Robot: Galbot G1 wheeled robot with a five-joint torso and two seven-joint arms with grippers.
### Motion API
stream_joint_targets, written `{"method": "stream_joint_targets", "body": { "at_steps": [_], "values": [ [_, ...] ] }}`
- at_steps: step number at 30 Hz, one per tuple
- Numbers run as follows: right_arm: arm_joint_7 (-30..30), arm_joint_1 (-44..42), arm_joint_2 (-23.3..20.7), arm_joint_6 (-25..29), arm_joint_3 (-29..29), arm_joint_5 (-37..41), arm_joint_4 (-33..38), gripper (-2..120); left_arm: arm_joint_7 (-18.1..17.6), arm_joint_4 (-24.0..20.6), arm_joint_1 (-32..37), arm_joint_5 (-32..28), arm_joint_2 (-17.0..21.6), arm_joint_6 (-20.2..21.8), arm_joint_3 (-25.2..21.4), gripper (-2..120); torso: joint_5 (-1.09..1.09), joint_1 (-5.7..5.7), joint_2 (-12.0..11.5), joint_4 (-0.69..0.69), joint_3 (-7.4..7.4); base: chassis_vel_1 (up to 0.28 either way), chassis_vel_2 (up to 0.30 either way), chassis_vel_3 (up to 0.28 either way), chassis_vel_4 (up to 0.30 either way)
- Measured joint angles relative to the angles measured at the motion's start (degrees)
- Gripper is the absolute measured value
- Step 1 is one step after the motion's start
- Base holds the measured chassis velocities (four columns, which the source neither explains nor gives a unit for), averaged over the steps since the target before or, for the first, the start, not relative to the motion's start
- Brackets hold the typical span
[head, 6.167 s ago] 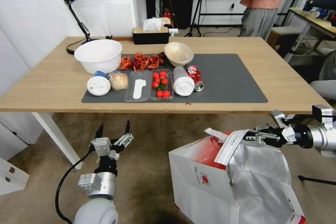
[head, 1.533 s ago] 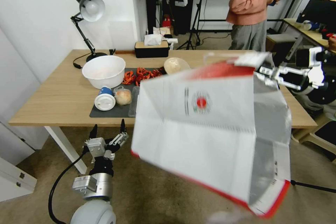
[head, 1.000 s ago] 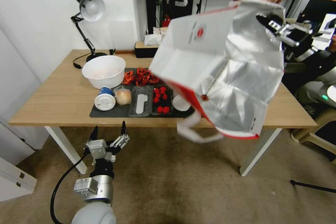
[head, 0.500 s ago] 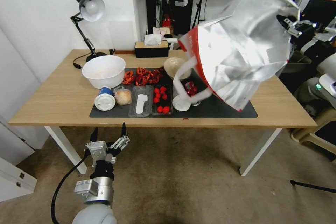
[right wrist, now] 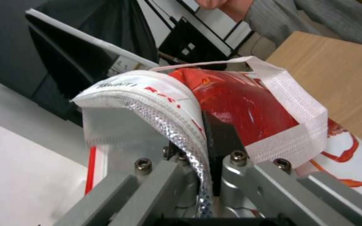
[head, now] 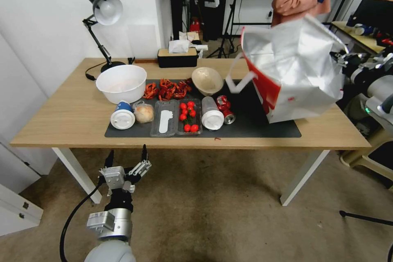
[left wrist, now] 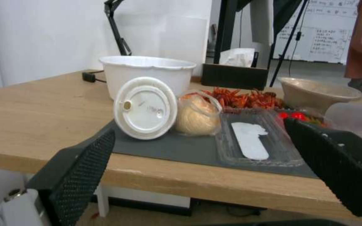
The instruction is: Pick up the food delivery bag from the floor and place it on the table.
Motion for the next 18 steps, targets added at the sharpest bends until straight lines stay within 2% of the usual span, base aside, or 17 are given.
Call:
{"method": "stream_joint_targets", "body": {
  "at_steps": [6, 18],
  "values": [
    [2.66, 2.11, -0.88, -3.63, -1.21, 0.96, -1.59, 0, -0.06, 0.0, -0.07, 0.03, 0.02, 0.02, -0.13, 100, 0.0, 0.0, 0.0, 0.0, 0.0, 0.0, 0.0, 0.0, 0.0],
    [6.46, 2.54, -1.62, -6.9, -1.37, -0.12, -3.08, 0, -0.15, 0.02, -0.07, 0.36, -0.04, 0.02, 0.0, 100, 0.0, 0.0, 0.0, 0.0, 0.0, 0.0, 0.0, 0.0, 0.0]
  ]
}}
